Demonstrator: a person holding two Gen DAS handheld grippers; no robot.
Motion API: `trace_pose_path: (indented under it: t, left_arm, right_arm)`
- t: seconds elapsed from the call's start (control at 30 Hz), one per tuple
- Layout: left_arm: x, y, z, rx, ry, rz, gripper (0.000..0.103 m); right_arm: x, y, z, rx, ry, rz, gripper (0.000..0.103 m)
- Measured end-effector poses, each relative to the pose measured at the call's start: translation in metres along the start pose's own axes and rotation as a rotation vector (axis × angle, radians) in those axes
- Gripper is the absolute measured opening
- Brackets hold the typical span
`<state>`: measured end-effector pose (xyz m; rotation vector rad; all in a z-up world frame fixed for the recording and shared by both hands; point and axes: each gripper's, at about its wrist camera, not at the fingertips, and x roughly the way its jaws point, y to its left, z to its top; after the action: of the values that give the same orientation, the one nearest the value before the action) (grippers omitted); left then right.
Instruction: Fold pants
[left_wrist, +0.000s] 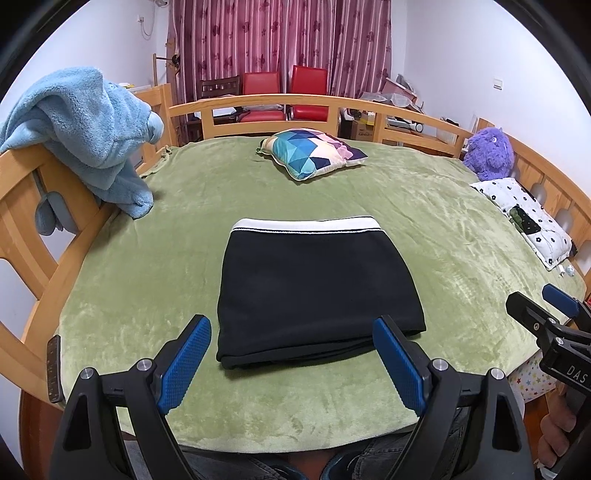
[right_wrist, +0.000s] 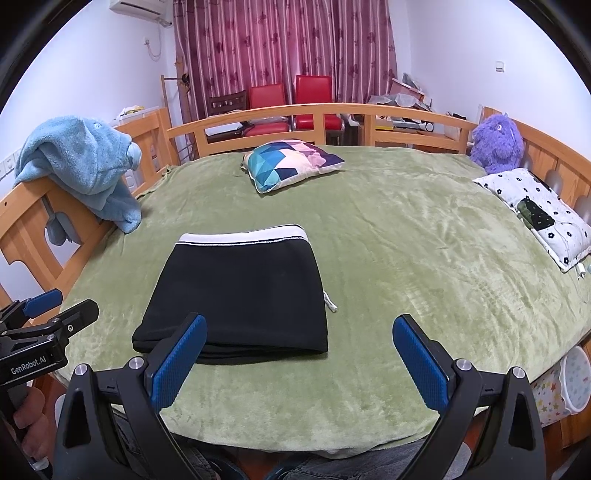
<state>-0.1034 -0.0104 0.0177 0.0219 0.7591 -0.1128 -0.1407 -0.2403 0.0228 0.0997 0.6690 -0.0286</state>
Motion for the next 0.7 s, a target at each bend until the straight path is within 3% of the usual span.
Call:
trace_pose_path:
  t: [0.7]
  left_arm:
    - [-0.001,0.014,0.006,-0.010,-0.008,-0.004,0.089]
  right_arm:
    - [0.002,0.006,-0.003,-0.014,-0.002,0.004,0.099]
